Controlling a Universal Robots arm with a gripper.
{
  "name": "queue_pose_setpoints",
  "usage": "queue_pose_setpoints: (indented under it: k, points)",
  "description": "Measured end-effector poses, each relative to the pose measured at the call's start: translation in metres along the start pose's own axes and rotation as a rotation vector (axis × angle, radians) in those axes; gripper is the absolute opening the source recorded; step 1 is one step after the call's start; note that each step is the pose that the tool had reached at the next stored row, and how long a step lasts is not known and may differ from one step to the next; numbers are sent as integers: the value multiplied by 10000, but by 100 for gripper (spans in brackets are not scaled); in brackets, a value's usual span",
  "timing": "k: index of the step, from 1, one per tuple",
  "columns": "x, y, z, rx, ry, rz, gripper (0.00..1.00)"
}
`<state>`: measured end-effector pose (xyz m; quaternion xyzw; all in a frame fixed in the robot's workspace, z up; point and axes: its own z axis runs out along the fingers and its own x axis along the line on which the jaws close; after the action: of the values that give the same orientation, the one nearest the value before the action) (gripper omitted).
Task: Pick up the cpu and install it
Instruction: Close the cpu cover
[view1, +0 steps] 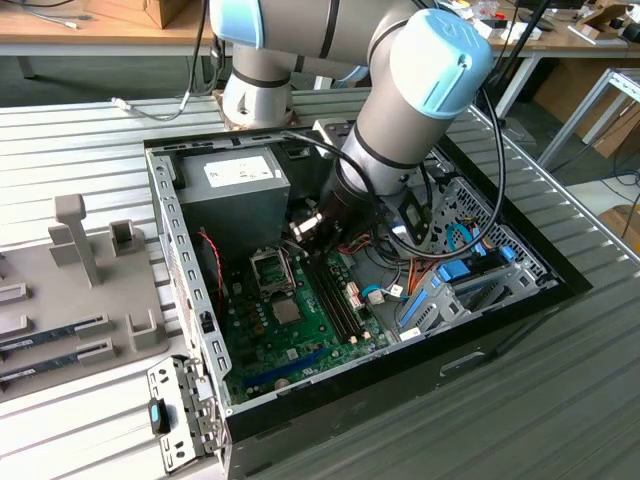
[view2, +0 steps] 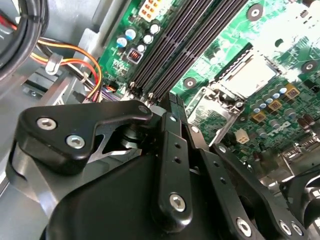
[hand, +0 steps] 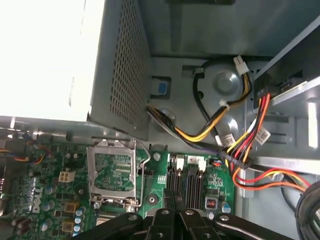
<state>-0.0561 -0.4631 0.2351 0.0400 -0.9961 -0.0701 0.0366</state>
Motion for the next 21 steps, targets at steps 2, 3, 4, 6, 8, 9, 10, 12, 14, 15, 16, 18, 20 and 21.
queue_pose_setpoints:
  k: [2,3,4,6,8,9,10,12,14,15,16,18,20,21]
  points:
    - [-15,4,2,-235,17,-144,11]
    - [-21,7,9,-281,46,-289,11]
    - [-22,6,14,-292,64,-388,11]
    - [-23,5,22,-303,109,-657,11]
    - [-24,3,33,-319,179,-1118,11]
    - [-24,3,38,-324,208,-1307,11]
    - [-25,2,45,-334,254,-1616,11]
    - [-34,0,54,-479,350,-2277,11]
    - [-131,-8,47,-1201,328,-2623,11]
    - [-141,-9,48,-1358,323,-2724,11]
    - [-142,-9,51,-1401,345,-2867,11]
    - [-143,-11,63,-1440,470,-3504,11]
    - [-145,-5,78,-1778,419,-3709,11]
    - [-145,-3,80,-1965,371,-3732,11]
